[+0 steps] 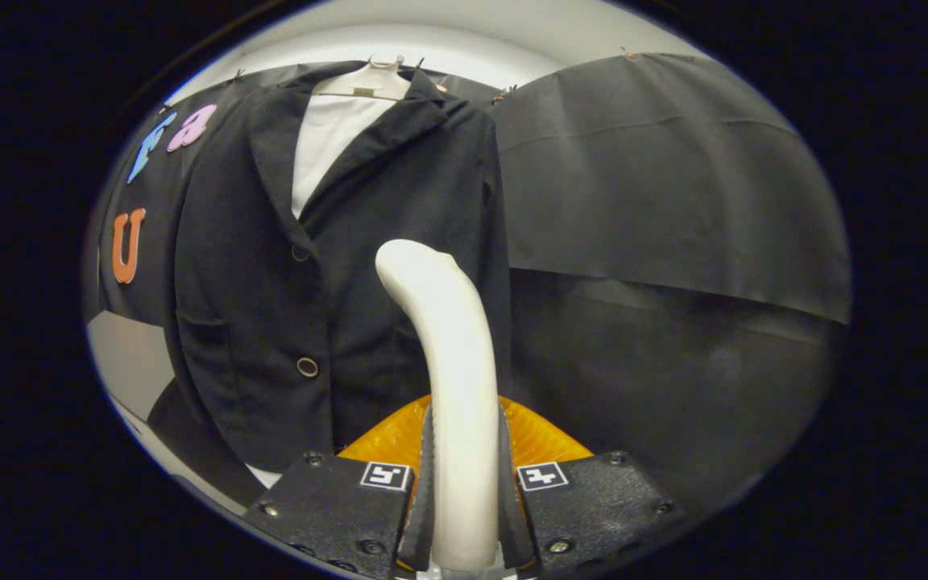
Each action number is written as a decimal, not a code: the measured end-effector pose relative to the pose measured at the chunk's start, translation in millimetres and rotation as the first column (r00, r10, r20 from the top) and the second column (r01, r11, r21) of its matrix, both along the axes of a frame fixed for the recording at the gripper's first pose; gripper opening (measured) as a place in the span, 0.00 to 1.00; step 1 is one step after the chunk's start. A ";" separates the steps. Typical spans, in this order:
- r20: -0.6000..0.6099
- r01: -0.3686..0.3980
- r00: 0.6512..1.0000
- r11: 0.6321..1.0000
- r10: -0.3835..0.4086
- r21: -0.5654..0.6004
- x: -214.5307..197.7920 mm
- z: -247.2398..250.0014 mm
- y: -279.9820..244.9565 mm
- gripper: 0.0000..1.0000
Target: Iron the clothes twice with a garment steamer, once on the left side and once on the right side.
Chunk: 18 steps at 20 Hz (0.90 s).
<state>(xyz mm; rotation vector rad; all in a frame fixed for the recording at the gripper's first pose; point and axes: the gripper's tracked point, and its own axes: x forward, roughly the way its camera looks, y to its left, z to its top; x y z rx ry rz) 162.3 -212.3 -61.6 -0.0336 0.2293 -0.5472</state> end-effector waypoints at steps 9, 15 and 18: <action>-0.110 0.017 0.994 0.999 -0.013 0.042 -7.8 -55.3 3.3 0.35; -0.182 -0.002 0.983 0.998 0.014 0.065 -5.6 -93.3 3.3 0.35; -0.216 -0.014 0.976 0.997 0.031 0.081 -4.5 -113.3 3.5 0.36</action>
